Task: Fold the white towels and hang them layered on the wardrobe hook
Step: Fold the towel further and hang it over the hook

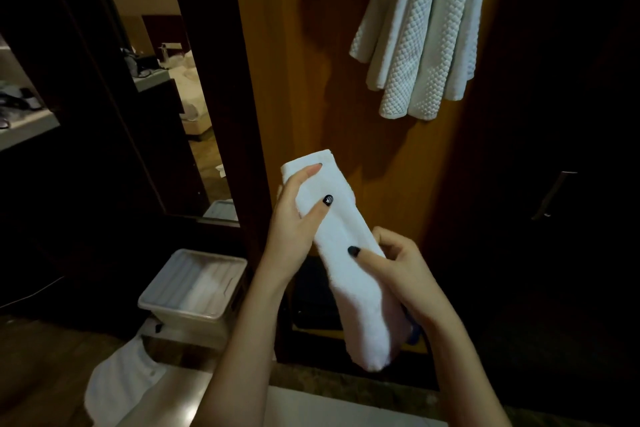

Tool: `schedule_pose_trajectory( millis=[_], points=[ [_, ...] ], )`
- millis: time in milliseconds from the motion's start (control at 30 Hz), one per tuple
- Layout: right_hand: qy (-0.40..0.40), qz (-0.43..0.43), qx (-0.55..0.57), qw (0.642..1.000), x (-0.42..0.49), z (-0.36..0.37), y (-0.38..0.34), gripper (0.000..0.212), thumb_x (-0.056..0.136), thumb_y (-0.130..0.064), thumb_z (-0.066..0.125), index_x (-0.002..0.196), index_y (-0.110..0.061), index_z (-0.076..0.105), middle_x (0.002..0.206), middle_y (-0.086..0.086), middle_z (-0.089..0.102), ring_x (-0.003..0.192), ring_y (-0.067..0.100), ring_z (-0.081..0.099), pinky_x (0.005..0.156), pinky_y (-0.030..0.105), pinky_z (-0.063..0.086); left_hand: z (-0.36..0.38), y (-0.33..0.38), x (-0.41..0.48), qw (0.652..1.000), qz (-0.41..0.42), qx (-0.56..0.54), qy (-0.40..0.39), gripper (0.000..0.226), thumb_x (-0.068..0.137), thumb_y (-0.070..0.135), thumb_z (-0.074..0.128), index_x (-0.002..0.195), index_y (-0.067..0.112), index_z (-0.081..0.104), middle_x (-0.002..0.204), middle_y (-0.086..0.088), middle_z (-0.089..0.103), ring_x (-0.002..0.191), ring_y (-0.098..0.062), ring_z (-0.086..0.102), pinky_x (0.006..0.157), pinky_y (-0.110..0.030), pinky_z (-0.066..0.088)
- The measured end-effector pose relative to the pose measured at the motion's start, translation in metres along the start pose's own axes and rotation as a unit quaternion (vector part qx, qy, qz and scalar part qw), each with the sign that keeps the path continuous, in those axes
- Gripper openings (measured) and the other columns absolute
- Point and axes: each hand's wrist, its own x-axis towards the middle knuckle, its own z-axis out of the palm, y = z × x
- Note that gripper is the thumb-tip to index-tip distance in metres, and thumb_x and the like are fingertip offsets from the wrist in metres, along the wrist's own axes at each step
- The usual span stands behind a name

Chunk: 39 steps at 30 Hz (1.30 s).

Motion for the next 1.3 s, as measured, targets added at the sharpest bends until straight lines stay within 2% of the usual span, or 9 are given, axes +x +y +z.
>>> schedule_pose_trajectory(
  millis=[100,233,467,567,700,767,933,1133,1300],
  points=[
    [-0.096,0.041,0.080,0.991,-0.005,-0.003,-0.004,0.015,0.085,-0.020,0.070,0.073,-0.014,0.064,0.081,0.003,0.068,0.073,0.017,0.066,0.060,0.022,0.051,-0.004,0.001,0.002,1.000,0.002,-0.011,-0.012,0.037,0.093,0.011,0.063,0.111,0.044,0.064,0.128,0.007,0.056,0.110,-0.006,0.059,0.076,-0.016,0.054],
    [-0.083,0.043,0.078,0.993,-0.004,0.000,-0.002,0.013,0.088,-0.029,0.068,0.083,-0.017,0.068,0.088,0.007,0.070,0.077,0.021,0.068,0.062,0.025,0.053,-0.008,0.000,0.002,0.999,-0.009,-0.041,-0.011,0.033,0.092,0.010,0.064,0.108,0.039,0.070,0.124,0.011,0.062,0.108,-0.002,0.062,0.075,-0.016,0.054],
    [-0.020,0.043,0.017,0.999,0.008,0.001,0.016,0.029,0.087,-0.045,0.066,0.074,-0.022,0.054,0.077,-0.001,0.058,0.068,0.012,0.055,0.056,0.020,0.043,-0.014,-0.003,0.005,0.999,-0.008,-0.011,-0.036,0.042,0.096,0.016,0.060,0.130,0.039,0.052,0.134,0.008,0.048,0.114,-0.003,0.056,0.079,-0.018,0.054],
    [-0.070,0.062,0.035,0.995,0.008,-0.004,0.019,0.025,0.088,-0.039,0.068,0.073,-0.022,0.058,0.074,-0.004,0.064,0.066,0.008,0.060,0.056,0.018,0.045,-0.012,-0.004,0.011,0.998,-0.001,0.069,-0.008,0.048,0.096,0.015,0.060,0.133,0.041,0.042,0.134,0.006,0.041,0.114,-0.006,0.051,0.080,-0.014,0.053],
    [-0.124,0.106,-0.068,0.984,0.003,-0.015,0.025,0.037,0.080,-0.031,0.078,0.077,0.000,0.059,0.073,0.001,0.058,0.069,0.013,0.054,0.060,0.024,0.041,-0.018,-0.006,0.030,0.992,-0.003,0.111,0.063,0.051,0.097,0.015,0.058,0.141,0.033,0.039,0.135,0.003,0.038,0.111,-0.008,0.049,0.074,-0.010,0.048],
    [-0.113,0.116,-0.105,0.981,0.001,-0.020,0.030,0.037,0.080,-0.021,0.080,0.073,0.004,0.053,0.071,0.002,0.049,0.069,0.013,0.045,0.061,0.028,0.034,-0.023,-0.009,0.039,0.987,-0.011,0.119,0.104,0.052,0.097,0.015,0.058,0.143,0.031,0.038,0.140,-0.001,0.037,0.114,-0.012,0.048,0.074,-0.010,0.045],
    [-0.020,0.099,-0.141,0.985,0.000,-0.031,0.030,0.031,0.084,-0.015,0.076,0.065,-0.015,0.050,0.057,-0.013,0.045,0.055,0.002,0.042,0.053,0.018,0.032,-0.030,-0.022,0.051,0.977,-0.035,0.120,0.171,0.053,0.097,0.013,0.057,0.145,0.023,0.037,0.146,-0.010,0.036,0.124,-0.022,0.047,0.094,-0.031,0.047],
    [0.067,0.008,-0.147,0.987,-0.005,-0.039,0.030,0.036,0.097,-0.021,0.060,0.066,-0.013,0.044,0.058,-0.011,0.037,0.054,0.005,0.036,0.049,0.018,0.028,-0.030,-0.035,0.051,0.984,-0.055,0.052,0.160,0.051,0.098,0.016,0.055,0.145,0.024,0.037,0.143,-0.008,0.041,0.122,-0.022,0.049,0.093,-0.032,0.048],
    [0.106,-0.026,-0.106,0.988,-0.004,-0.039,0.033,0.035,0.089,-0.020,0.065,0.066,-0.008,0.042,0.061,-0.005,0.041,0.057,0.007,0.039,0.050,0.019,0.031,-0.028,-0.035,0.053,0.986,-0.064,0.004,0.151,0.050,0.099,0.015,0.054,0.145,0.025,0.037,0.138,-0.005,0.042,0.119,-0.020,0.050,0.092,-0.032,0.049]
  ],
)
